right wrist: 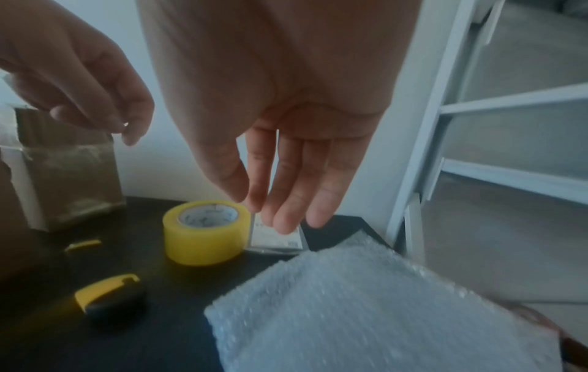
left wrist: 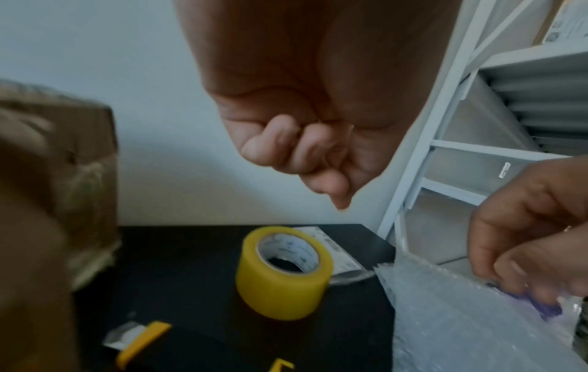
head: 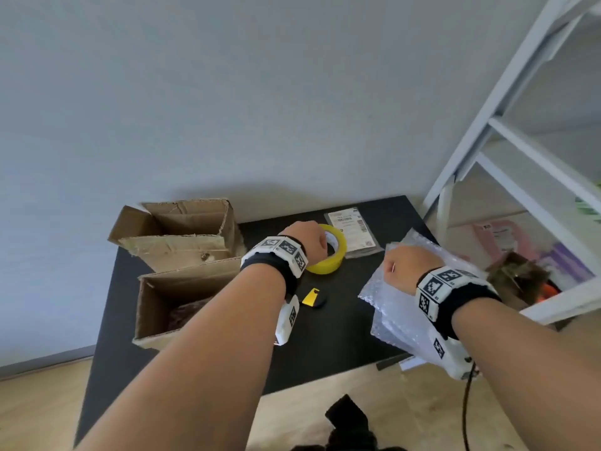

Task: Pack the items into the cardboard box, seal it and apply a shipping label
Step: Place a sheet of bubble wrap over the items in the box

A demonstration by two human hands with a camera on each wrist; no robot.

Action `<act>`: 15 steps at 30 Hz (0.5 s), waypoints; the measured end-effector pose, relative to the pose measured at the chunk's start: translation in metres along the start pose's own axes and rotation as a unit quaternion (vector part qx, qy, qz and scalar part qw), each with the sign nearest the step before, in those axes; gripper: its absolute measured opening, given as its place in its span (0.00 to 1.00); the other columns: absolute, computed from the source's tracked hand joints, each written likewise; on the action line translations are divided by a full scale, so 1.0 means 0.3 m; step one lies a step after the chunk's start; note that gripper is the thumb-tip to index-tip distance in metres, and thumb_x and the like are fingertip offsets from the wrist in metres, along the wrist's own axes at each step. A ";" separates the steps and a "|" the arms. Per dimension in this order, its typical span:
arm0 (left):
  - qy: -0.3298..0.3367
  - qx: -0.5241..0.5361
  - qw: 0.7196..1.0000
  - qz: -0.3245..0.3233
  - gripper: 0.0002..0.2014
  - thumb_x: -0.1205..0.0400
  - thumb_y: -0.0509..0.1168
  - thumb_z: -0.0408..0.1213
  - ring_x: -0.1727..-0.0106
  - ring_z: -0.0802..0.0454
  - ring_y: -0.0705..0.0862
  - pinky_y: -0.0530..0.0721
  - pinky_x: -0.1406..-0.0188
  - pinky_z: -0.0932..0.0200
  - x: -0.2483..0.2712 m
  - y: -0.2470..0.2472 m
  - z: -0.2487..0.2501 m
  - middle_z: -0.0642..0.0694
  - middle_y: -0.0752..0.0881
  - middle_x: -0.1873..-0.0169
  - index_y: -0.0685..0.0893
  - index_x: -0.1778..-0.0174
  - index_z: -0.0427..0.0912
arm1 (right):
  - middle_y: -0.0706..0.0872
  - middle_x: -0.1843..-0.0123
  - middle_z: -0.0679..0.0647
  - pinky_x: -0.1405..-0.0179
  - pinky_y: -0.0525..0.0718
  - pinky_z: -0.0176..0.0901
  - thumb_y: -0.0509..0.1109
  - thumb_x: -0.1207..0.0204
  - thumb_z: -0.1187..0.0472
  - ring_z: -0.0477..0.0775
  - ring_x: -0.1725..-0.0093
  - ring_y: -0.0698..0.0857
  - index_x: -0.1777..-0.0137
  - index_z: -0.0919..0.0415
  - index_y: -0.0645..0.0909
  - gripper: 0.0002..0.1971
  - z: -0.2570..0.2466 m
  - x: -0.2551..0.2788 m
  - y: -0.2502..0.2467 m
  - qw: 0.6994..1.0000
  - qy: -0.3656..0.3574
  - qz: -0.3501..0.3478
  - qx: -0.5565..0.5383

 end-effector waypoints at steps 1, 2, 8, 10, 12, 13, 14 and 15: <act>0.002 -0.001 1.000 -0.012 0.12 0.20 0.61 0.36 0.45 0.42 0.86 0.85 0.45 0.51 -0.027 0.035 0.025 0.42 0.88 0.48 0.87 0.46 0.40 | 0.79 0.63 0.47 0.56 0.82 0.42 0.59 0.21 0.58 0.53 0.54 0.83 0.63 0.52 0.78 0.10 0.028 -0.011 0.024 1.000 0.003 0.003 0.002; 0.002 -0.005 1.000 -0.026 0.13 0.19 0.60 0.36 0.43 0.41 0.85 0.83 0.43 0.51 -0.051 0.068 0.047 0.41 0.87 0.45 0.85 0.42 0.38 | 0.81 0.63 0.48 0.60 0.80 0.41 0.59 0.21 0.58 0.52 0.56 0.83 0.62 0.54 0.80 0.11 0.052 -0.023 0.052 1.000 0.007 0.000 0.001; -0.069 0.021 0.992 -0.100 0.14 0.17 0.61 0.38 0.42 0.44 0.85 0.83 0.37 0.49 -0.140 0.233 0.027 0.42 0.88 0.46 0.83 0.38 0.39 | 0.83 0.41 0.50 0.46 0.77 0.42 0.66 0.22 0.45 0.53 0.41 0.82 0.38 0.53 0.80 0.17 0.092 -0.090 0.229 0.997 -0.012 -0.075 -0.008; -0.079 0.042 0.992 -0.085 0.12 0.19 0.61 0.36 0.47 0.44 0.88 0.86 0.42 0.48 -0.146 0.251 0.005 0.41 0.90 0.52 0.86 0.44 0.39 | 0.81 0.38 0.50 0.43 0.78 0.45 0.68 0.25 0.41 0.53 0.39 0.81 0.36 0.53 0.76 0.23 0.096 -0.113 0.283 0.996 -0.013 -0.087 -0.005; -0.084 0.057 0.992 -0.071 0.11 0.19 0.62 0.35 0.51 0.44 0.89 0.88 0.47 0.49 -0.143 0.263 -0.016 0.42 0.90 0.55 0.87 0.47 0.39 | 0.79 0.36 0.50 0.42 0.80 0.48 0.71 0.30 0.37 0.54 0.37 0.79 0.34 0.53 0.73 0.30 0.097 -0.132 0.338 0.995 -0.011 -0.101 0.004; -0.088 0.060 0.992 -0.069 0.11 0.19 0.61 0.36 0.52 0.45 0.89 0.88 0.48 0.50 -0.142 0.270 -0.026 0.42 0.90 0.55 0.87 0.47 0.39 | 0.77 0.35 0.51 0.42 0.80 0.49 0.72 0.33 0.36 0.55 0.36 0.78 0.32 0.53 0.72 0.33 0.093 -0.138 0.361 0.994 -0.011 -0.109 0.014; -0.093 0.061 0.992 -0.068 0.11 0.19 0.61 0.36 0.52 0.45 0.89 0.89 0.48 0.50 -0.141 0.273 -0.036 0.42 0.90 0.55 0.87 0.47 0.39 | 0.75 0.35 0.52 0.42 0.79 0.50 0.73 0.34 0.35 0.56 0.34 0.76 0.31 0.53 0.71 0.35 0.088 -0.143 0.375 0.993 -0.010 -0.111 0.026; -0.095 0.062 0.991 -0.065 0.12 0.19 0.61 0.36 0.53 0.45 0.89 0.89 0.49 0.51 -0.141 0.275 -0.042 0.42 0.90 0.55 0.87 0.47 0.39 | 0.74 0.35 0.53 0.43 0.79 0.50 0.74 0.34 0.37 0.56 0.33 0.74 0.31 0.53 0.71 0.35 0.086 -0.148 0.385 0.994 -0.009 -0.106 0.038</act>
Point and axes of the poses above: each hand's wrist, its own x-axis away from the middle knuckle, its own y-axis out of the palm, z = x × y, the point moved 10 cm from there along -x, towards the middle knuckle
